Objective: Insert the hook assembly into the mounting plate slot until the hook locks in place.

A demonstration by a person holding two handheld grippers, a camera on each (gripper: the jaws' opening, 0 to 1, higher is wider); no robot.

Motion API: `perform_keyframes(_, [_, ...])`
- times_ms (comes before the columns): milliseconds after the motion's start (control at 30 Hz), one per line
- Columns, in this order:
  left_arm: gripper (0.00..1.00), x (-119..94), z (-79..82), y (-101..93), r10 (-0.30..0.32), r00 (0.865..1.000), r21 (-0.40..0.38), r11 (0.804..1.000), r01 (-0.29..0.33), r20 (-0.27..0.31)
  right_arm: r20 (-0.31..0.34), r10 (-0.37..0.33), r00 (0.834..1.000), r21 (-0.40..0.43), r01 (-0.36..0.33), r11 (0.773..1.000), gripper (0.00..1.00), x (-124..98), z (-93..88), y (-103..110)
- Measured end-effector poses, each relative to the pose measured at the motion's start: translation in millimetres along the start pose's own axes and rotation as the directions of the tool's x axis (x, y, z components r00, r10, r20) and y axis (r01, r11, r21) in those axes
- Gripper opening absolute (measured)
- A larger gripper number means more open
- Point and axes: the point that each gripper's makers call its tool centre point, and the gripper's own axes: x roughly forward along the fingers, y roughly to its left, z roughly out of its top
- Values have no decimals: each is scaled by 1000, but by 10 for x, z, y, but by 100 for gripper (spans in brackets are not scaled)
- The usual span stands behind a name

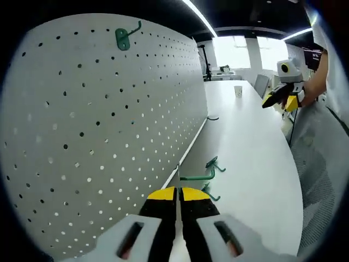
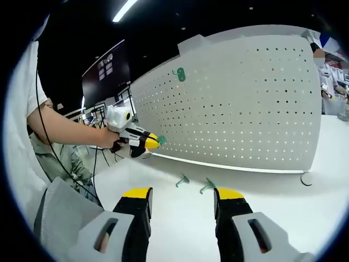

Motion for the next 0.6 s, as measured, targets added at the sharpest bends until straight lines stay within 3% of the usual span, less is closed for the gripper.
perform_keyframes(67, [1,-4,85,-7,7,998,-42,999,-5,58,13,-4,1000,12,4,1000,43,-7,20,-8])
perform_keyframes(133, [1,-43,77,7,28,998,-55,998,-24,57,17,-5,1000,10,5,1000,43,-11,32,-10])
perform_keyframes(333, [1,-178,279,53,95,984,-129,989,-76,148,31,-5,1000,6,5,1000,43,-28,67,-10])
perform_keyframes(600, [1,-271,357,-1,138,972,-166,980,-106,191,50,2,999,1,-2,1000,43,-42,114,24])
